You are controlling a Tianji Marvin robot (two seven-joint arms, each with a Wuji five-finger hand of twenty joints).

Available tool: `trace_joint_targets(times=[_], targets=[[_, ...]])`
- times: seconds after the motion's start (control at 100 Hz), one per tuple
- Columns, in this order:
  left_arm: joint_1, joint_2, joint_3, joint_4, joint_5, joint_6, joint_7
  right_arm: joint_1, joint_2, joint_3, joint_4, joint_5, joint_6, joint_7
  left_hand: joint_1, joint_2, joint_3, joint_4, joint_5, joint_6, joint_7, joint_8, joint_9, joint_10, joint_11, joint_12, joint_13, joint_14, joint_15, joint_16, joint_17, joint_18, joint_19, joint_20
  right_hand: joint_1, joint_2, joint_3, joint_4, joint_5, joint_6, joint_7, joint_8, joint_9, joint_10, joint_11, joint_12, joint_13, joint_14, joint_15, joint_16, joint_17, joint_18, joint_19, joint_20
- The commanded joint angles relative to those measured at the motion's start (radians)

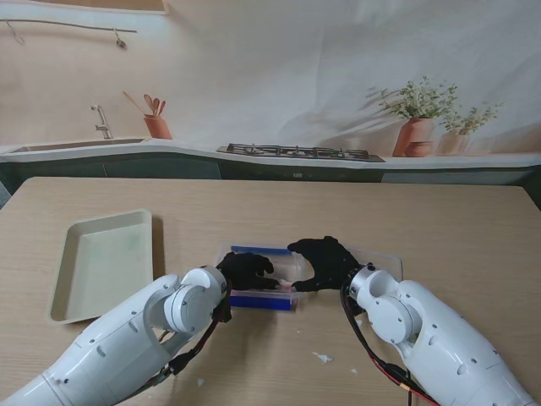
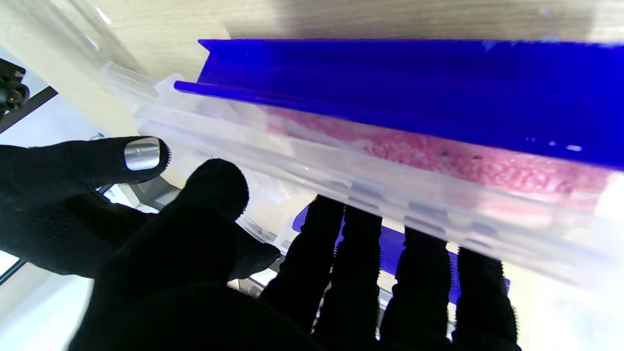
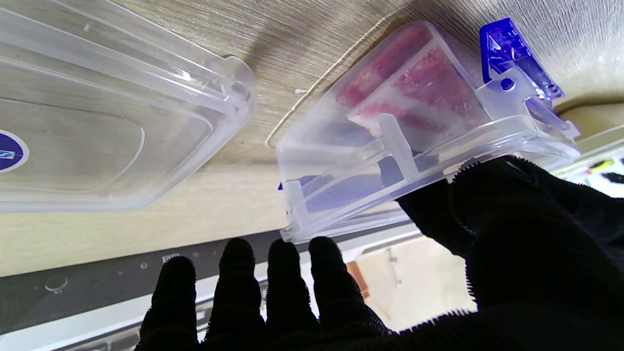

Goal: Separate the bacon slices onto the tray

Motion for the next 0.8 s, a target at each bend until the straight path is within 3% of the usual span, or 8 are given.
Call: trace_joint_targets(times=[0.0,0.12,0.29,0.44,0.5,0.58,0.7,0.79], targets=[[0.012,-0.008,-0.003,-0.013,-0.001,0.005,-0.005,-0.006,-0.006,-0.003,0.001,0.0,0.004,0.016,-0.031,-0.016,0.023,0.033,0.015,0.008,0.019,0.014,0.036,-0.007,0.077,0.062,0.073,0.014,0.127,0.069,-0.016,0.005,0.003,-0.017,0.017,-0.004,0.04,-0.007,-0.006,0.007,0.006,0.011,-0.013,0.003,0.024,0.004,-0.028,-0.018,0.011,0.008,-0.003,0.005,-0.002,0.019],[0.015,-0.006,-0.004,-0.021,0.017,0.002,-0.001,-0.005,-0.006,-0.004,0.001,0.0,0.004,0.017,-0.032,-0.025,0.045,0.032,0.026,0.003,0.042,0.026,0.064,-0.027,0.133,0.155,0.067,0.005,0.11,0.07,-0.017,0.006,-0.023,-0.027,0.017,-0.004,0.039,-0.007,-0.006,0.007,0.007,0.011,-0.013,0.003,0.024,0.004,-0.028,-0.017,0.012,0.008,-0.003,0.004,-0.002,0.019],[0.011,-0.002,0.0,-0.02,0.035,0.0,-0.004,-0.005,-0.006,-0.005,0.0,0.0,0.005,0.017,-0.014,-0.032,0.075,0.031,0.093,-0.047,0.141,0.074,0.108,-0.051,0.147,0.2,0.066,-0.003,0.084,0.051,-0.015,0.006,-0.032,-0.028,0.018,-0.003,0.04,-0.007,-0.006,0.006,0.007,0.011,-0.013,0.003,0.024,0.004,-0.028,-0.018,0.011,0.008,-0.003,0.004,-0.002,0.019],[0.012,-0.001,0.001,-0.022,0.041,0.004,-0.006,-0.005,-0.006,-0.005,0.001,0.001,0.005,0.017,0.026,-0.044,0.13,0.034,0.103,-0.068,0.2,0.104,0.143,-0.064,0.152,0.208,0.078,-0.007,0.077,0.042,-0.016,0.007,-0.036,-0.028,0.019,-0.001,0.039,-0.007,-0.006,0.004,0.008,0.011,-0.013,0.003,0.024,0.003,-0.028,-0.017,0.011,0.008,-0.003,0.005,-0.002,0.019],[0.012,-0.001,0.002,-0.021,0.045,0.005,-0.005,-0.005,-0.006,-0.005,0.001,0.0,0.005,0.017,0.043,-0.059,0.143,0.024,0.104,-0.078,0.209,0.107,0.148,-0.069,0.152,0.208,0.083,-0.01,0.073,0.038,-0.015,0.007,-0.037,-0.028,0.019,-0.001,0.04,-0.007,-0.006,0.005,0.007,0.011,-0.012,0.002,0.024,0.004,-0.028,-0.017,0.011,0.008,-0.003,0.004,-0.002,0.019],[0.012,-0.001,0.002,-0.022,0.05,0.006,-0.003,-0.005,-0.006,-0.005,0.001,0.001,0.006,0.017,0.073,-0.102,0.138,-0.01,0.103,-0.107,0.301,0.16,0.163,-0.074,0.159,0.211,0.093,-0.01,0.073,0.031,-0.015,0.009,-0.038,-0.027,0.019,-0.002,0.039,-0.007,-0.007,0.005,0.007,0.01,-0.013,0.002,0.024,0.004,-0.028,-0.017,0.012,0.008,-0.002,0.004,-0.002,0.019],[0.015,-0.001,0.001,-0.026,0.072,0.004,0.011,-0.005,-0.006,-0.005,0.001,0.0,0.005,0.016,0.133,-0.155,0.112,-0.022,0.064,-0.16,0.464,0.268,0.165,-0.086,0.16,0.208,0.096,-0.018,0.07,0.024,-0.015,0.009,-0.039,-0.026,0.019,-0.002,0.039,-0.007,-0.006,0.004,0.008,0.011,-0.013,0.002,0.023,0.003,-0.028,-0.018,0.011,0.008,-0.002,0.005,-0.002,0.019],[0.017,-0.001,0.0,-0.028,0.092,0.0,0.02,-0.005,-0.006,-0.005,0.001,0.0,0.005,0.016,0.155,-0.182,0.119,-0.019,0.071,-0.175,0.528,0.294,0.146,-0.088,0.11,0.167,0.088,-0.021,0.044,0.005,-0.015,0.009,-0.04,-0.027,0.019,-0.002,0.039,-0.007,-0.007,0.006,0.008,0.01,-0.013,0.002,0.023,0.003,-0.028,-0.018,0.012,0.008,-0.003,0.004,-0.002,0.019]])
